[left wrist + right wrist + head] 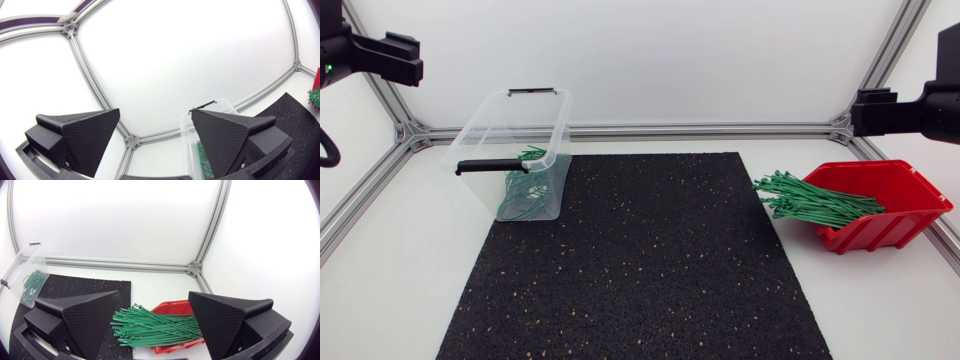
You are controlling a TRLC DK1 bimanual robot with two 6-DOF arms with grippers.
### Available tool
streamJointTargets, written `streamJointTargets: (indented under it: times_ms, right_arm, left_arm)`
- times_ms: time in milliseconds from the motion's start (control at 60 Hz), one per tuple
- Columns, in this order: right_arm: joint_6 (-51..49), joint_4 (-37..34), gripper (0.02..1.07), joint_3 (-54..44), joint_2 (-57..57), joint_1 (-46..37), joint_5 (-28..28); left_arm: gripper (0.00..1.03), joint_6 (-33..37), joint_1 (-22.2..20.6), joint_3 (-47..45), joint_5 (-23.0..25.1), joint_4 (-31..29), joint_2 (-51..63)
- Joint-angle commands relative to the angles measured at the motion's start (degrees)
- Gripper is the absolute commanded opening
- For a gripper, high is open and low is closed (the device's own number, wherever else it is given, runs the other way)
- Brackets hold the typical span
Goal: Take a green cable tie from the red box, thread the tail through the head to close it, then place it in the transparent bin on the left.
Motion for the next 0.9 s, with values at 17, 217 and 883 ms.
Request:
streamJointTargets:
  times_ms: [17, 217, 883]
  right_arm:
    - [-1.76, 1.54, 1.02, -2.83, -3.79, -1.31, -0.73]
    - [-2.47, 2.07, 1.02, -6.88, -9.86, -1.23, -0.73]
    - [-3.35, 4.44, 1.02, -19.44, -25.77, 0.09, -0.73]
  left_arm:
    - [1.0, -0.75, 0.62, -4.85, -0.42, 2.61, -4.55]
    - [0.99, -5.14, 2.03, -11.18, 1.16, 3.93, -12.02]
    - [0.99, -14.28, 3.44, -31.22, 5.64, 9.12, -32.94]
